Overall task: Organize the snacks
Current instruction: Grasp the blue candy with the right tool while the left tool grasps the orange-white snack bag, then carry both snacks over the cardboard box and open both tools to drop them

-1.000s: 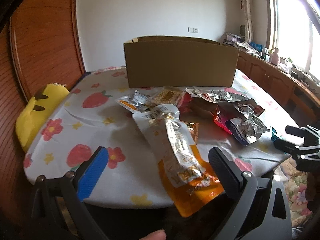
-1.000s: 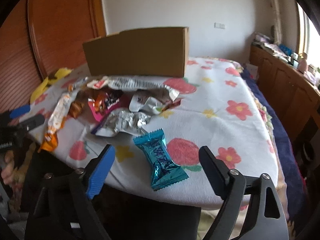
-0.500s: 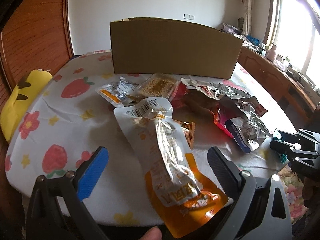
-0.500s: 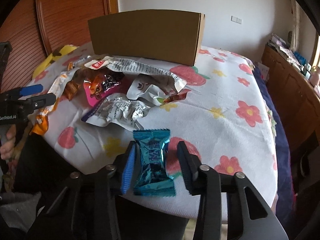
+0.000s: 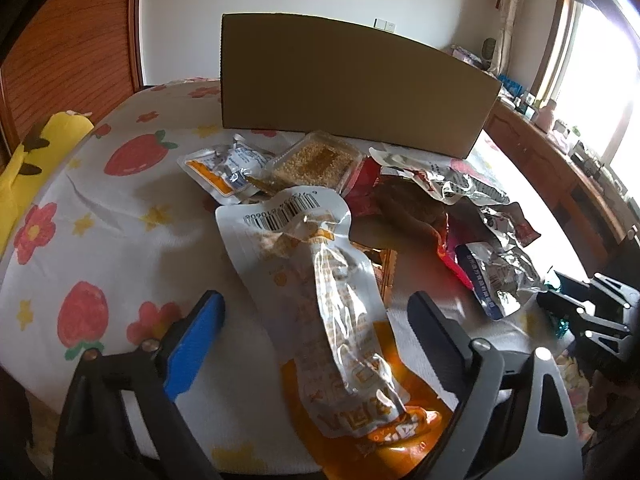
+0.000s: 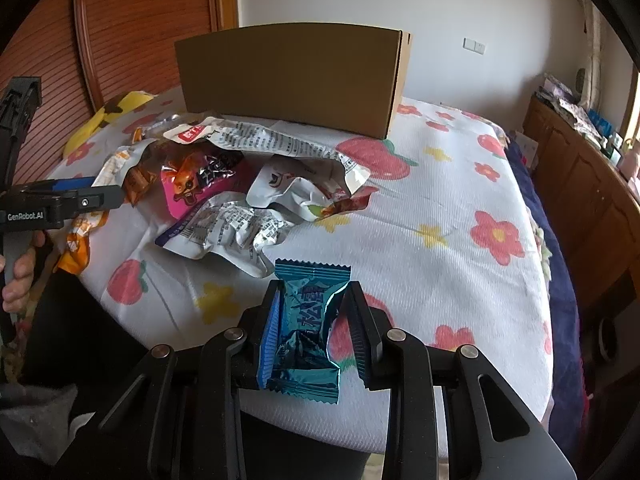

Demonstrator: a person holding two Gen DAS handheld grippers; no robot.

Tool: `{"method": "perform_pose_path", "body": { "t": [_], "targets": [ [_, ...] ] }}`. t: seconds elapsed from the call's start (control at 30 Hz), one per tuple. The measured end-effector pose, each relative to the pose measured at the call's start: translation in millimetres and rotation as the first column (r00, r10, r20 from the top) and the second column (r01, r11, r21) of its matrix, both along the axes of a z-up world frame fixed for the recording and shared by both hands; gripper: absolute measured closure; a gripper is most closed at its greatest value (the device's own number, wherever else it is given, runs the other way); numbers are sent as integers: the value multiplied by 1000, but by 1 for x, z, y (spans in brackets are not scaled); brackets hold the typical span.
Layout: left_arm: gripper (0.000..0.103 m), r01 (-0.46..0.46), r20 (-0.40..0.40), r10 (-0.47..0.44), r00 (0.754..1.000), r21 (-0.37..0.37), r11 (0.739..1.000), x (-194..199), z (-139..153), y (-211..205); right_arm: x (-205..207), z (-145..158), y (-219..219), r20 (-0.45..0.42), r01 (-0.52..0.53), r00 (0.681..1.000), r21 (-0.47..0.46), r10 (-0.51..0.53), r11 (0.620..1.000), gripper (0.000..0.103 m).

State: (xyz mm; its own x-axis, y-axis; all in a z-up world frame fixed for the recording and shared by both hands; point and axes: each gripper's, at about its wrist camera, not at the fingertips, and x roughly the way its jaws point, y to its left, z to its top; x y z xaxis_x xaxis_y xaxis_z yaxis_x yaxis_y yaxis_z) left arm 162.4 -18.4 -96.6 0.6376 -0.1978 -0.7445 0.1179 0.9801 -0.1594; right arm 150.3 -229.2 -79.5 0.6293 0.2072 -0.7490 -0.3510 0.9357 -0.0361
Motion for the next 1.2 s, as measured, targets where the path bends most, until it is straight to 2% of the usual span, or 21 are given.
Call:
{"method": "perform_pose_path", "body": {
  "t": [0.07, 0.2, 0.3, 0.37, 0.43, 0.67, 1.0, 1.2],
  "targets": [
    [17, 3, 3, -3, 1000, 13, 1000, 1, 0, -1, 0, 0, 1, 3, 1, 1000, -2, -1, 1000, 72],
    [38, 6, 24, -8, 1000, 56, 998, 2, 0, -2, 0, 0, 1, 6, 0, 1000, -2, 0, 1000, 72],
    [48, -2, 36, 0, 999, 43, 999, 3, 0, 4, 1, 0, 1, 5, 2, 1000, 3, -2, 1000, 72],
    [52, -2, 35, 1, 999, 17, 1000, 4, 1, 8, 0, 0, 1, 5, 4, 1000, 4, -4, 1000, 72],
    [53, 6, 33, -5, 999, -10, 1000, 4, 1, 13, 1, -1, 2, 6, 4, 1000, 3, -4, 1000, 72],
    [54, 18, 104, -18, 994, 8, 1000, -8, 13, 12, 1, 0, -1, 4, 14, 1000, 31, -14, 999, 81],
    [53, 24, 188, -26, 982, 13, 1000, -13, 35, 18, 0, 9, -4, 12, 30, 999, 67, -31, 997, 81],
    [53, 29, 227, -30, 974, 8, 1000, -13, 52, 22, -2, 26, -2, 47, 24, 998, 83, -28, 996, 81]
  ]
}}
